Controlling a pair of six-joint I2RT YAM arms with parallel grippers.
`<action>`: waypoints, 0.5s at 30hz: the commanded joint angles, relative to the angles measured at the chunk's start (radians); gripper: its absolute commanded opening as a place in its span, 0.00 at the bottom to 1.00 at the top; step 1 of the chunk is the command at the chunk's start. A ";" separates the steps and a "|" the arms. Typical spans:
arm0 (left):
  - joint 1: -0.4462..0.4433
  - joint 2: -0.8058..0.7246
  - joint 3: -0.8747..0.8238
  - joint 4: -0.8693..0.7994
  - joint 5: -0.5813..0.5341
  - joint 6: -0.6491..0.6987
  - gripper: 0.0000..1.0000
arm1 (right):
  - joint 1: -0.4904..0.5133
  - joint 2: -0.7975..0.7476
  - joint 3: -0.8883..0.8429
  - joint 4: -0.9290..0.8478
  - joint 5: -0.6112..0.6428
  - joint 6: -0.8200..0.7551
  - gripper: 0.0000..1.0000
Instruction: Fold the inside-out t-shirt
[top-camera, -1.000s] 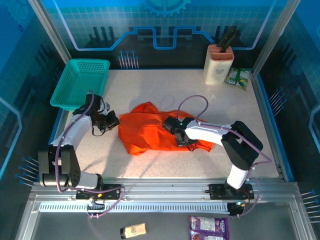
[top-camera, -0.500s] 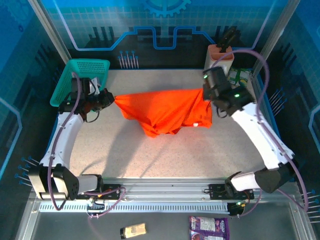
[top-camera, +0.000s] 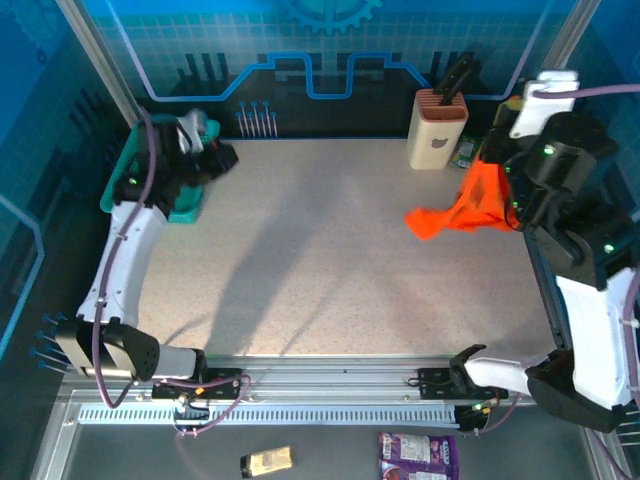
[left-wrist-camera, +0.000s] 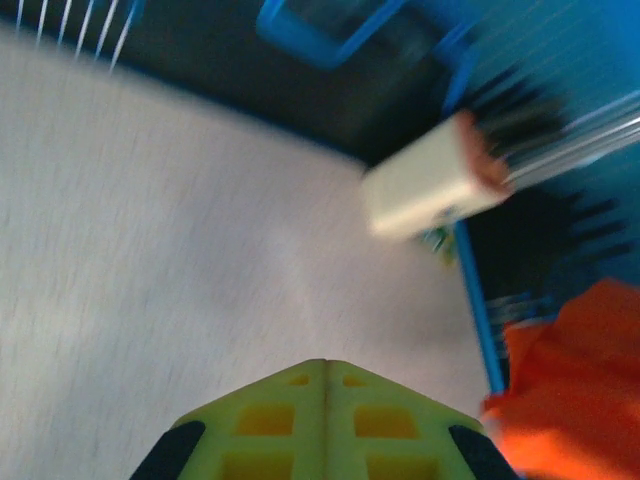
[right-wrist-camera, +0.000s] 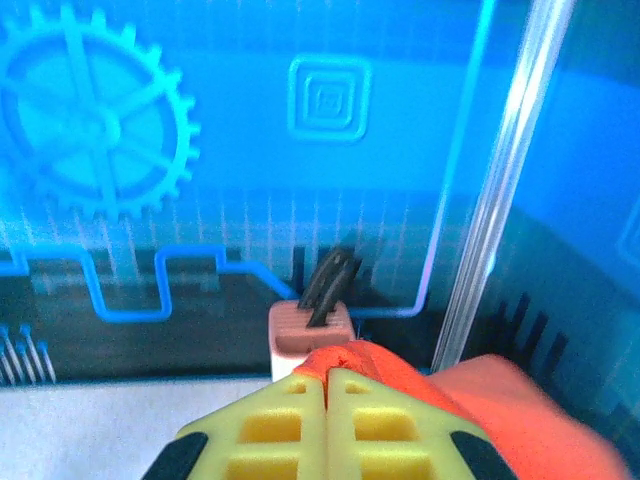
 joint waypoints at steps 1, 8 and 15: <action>0.005 0.032 0.284 -0.100 0.015 0.051 0.00 | 0.031 0.079 -0.072 -0.019 -0.138 0.078 0.00; -0.048 -0.003 0.058 0.026 0.040 -0.037 0.05 | 0.135 0.167 0.171 -0.024 -0.246 0.082 0.00; -0.056 -0.133 -0.187 0.050 0.024 -0.043 0.20 | 0.172 0.140 0.155 -0.004 -0.263 0.118 0.00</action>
